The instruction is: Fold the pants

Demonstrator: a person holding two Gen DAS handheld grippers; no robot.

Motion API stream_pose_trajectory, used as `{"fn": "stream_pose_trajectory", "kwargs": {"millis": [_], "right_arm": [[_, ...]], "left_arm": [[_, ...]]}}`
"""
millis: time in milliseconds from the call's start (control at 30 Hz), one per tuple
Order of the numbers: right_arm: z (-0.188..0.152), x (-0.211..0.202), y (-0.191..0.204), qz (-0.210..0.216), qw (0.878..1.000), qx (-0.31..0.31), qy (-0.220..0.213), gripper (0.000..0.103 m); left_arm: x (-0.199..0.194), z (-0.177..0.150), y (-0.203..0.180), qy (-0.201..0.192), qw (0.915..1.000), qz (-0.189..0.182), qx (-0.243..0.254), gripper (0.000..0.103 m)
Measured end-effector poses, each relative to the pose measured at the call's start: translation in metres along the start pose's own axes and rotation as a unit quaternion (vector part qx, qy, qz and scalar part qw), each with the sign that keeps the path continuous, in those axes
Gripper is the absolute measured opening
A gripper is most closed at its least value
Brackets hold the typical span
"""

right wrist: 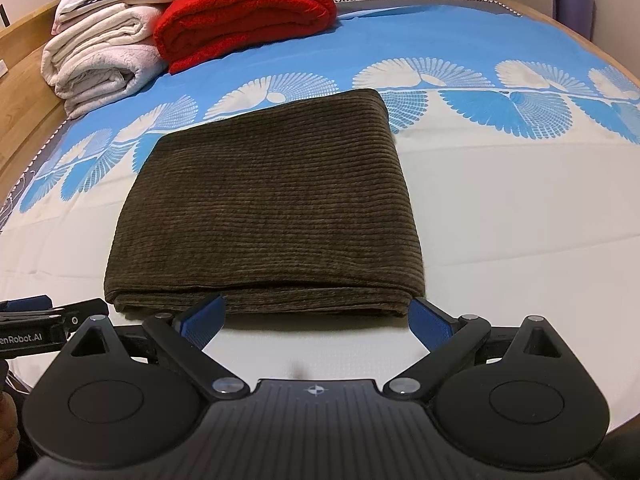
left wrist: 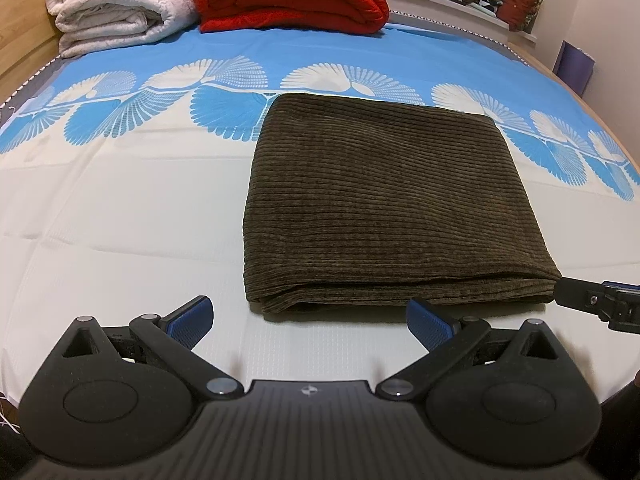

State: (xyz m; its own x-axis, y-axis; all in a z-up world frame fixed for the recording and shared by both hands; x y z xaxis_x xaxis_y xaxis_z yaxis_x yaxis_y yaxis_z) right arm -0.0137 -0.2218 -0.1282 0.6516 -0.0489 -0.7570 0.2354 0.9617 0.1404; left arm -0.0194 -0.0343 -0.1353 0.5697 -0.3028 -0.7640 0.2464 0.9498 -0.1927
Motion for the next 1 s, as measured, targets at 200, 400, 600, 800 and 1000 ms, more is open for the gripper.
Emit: {"fn": "stream_pose_trajectory", "kwargs": {"millis": [200, 400, 600, 800, 1000], "right_arm": [[-0.0008, 0.0001, 0.0001, 0.001, 1.000, 0.001, 0.002, 0.098], [-0.0018, 0.0008, -0.0005, 0.001, 1.000, 0.001, 0.004, 0.098], [-0.0027, 0.0023, -0.0009, 0.002, 1.000, 0.002, 0.006, 0.098], [-0.0032, 0.0039, -0.0010, 0.003, 1.000, 0.002, 0.009, 0.098], [-0.0030, 0.0052, -0.0002, 0.004, 1.000, 0.002, 0.013, 0.098]], "left_arm": [[0.0004, 0.0002, 0.0002, 0.000, 1.0000, -0.001, 0.001, 0.103], [0.0010, -0.0003, 0.0008, 0.000, 1.0000, -0.002, 0.002, 0.103], [0.0010, -0.0002, 0.0005, 0.000, 1.0000, -0.002, 0.003, 0.103], [0.0026, -0.0007, 0.0011, 0.001, 1.0000, -0.003, 0.004, 0.103], [0.0038, -0.0012, 0.0021, 0.001, 1.0000, -0.005, 0.007, 0.103]]}}
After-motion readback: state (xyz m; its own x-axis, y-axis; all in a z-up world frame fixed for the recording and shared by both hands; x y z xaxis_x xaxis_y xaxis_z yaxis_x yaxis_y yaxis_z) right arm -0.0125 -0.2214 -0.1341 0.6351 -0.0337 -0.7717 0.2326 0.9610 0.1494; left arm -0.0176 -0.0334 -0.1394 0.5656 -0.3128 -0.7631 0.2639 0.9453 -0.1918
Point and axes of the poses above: each gripper's, at about its wrist camera, not at the fingertips, and x roughly the way its jaws point, y to its left, z to its top, the point moved 6 cm from there along x, roughly the way its jaws point, and after that the axes turned 13 degrees about -z, right-handed, at the moved point
